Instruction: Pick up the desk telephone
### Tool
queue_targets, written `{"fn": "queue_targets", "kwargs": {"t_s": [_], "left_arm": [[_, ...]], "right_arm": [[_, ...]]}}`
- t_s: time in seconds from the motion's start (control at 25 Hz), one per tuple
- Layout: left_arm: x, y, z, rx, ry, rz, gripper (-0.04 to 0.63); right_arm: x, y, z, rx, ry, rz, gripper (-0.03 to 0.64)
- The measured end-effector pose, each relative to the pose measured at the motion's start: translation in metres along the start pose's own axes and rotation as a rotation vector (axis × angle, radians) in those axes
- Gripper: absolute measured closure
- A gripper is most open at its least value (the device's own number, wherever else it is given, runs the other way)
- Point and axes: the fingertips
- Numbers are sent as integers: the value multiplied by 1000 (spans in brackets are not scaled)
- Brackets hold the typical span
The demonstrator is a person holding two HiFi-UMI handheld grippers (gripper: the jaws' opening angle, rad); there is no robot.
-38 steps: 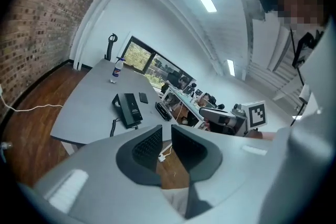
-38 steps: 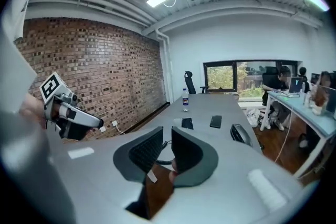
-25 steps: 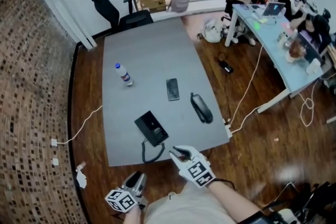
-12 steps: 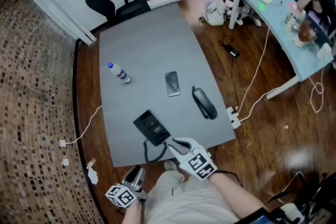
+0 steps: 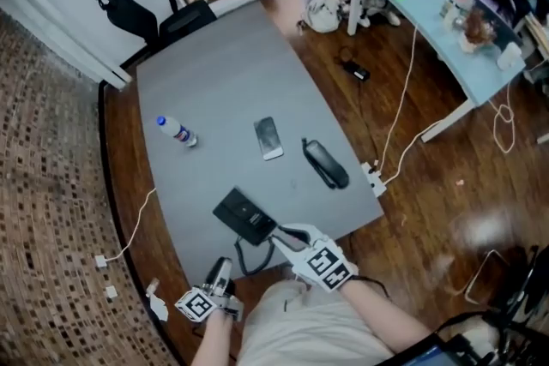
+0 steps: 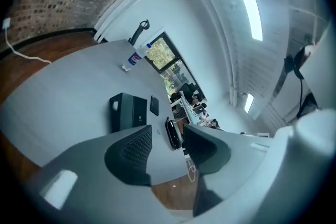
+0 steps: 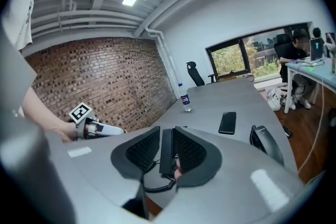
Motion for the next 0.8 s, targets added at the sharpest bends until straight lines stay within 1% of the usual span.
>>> {"fn": "queue_targets", "kwargs": {"t_s": [0.04, 0.08, 0.12, 0.2, 0.28, 0.32, 0.4, 0.52, 0.64, 0.72, 0.76, 0.8], "left_arm": [[0, -16, 1, 17, -8, -32, 422], [0, -30, 3, 34, -23, -42, 412], [1, -41, 8, 43, -48, -32, 408], [3, -53, 25, 20, -124, 21, 397], [4, -57, 45, -31, -185, 54, 373], [5, -60, 53, -49, -201, 62, 359], [9, -73, 66, -46, -218, 62, 339], [20, -86, 89, -63, -229, 20, 307], [20, -90, 105, -97, -266, -89, 282], [16, -100, 110, -87, -303, -90, 264], [14, -102, 115, -95, -317, -95, 256], [15, -105, 120, -104, -332, -67, 250]], "right_arm": [[4, -3, 3, -1, 6, 6, 552], [7, -5, 7, -4, 11, 9, 552], [10, -7, 11, -9, 16, 12, 552], [12, -10, 18, -27, 24, 18, 552], [11, -11, 25, -50, 26, 24, 552], [9, -12, 28, -61, 24, 28, 552], [0, -11, 35, -85, 17, 44, 552], [-16, -6, 47, -134, 3, 74, 552], [-29, -5, 58, -182, -3, 102, 552], [-32, -8, 61, -211, 2, 124, 552], [-33, -9, 63, -225, 5, 134, 552], [-34, -11, 63, -237, 7, 144, 552]]}}
Point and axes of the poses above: the fingertips, and each gripper's own axes: z forward along the fingers, y to its right, x out of its top, and after that the axes turned 6 degrees about x, right-handed
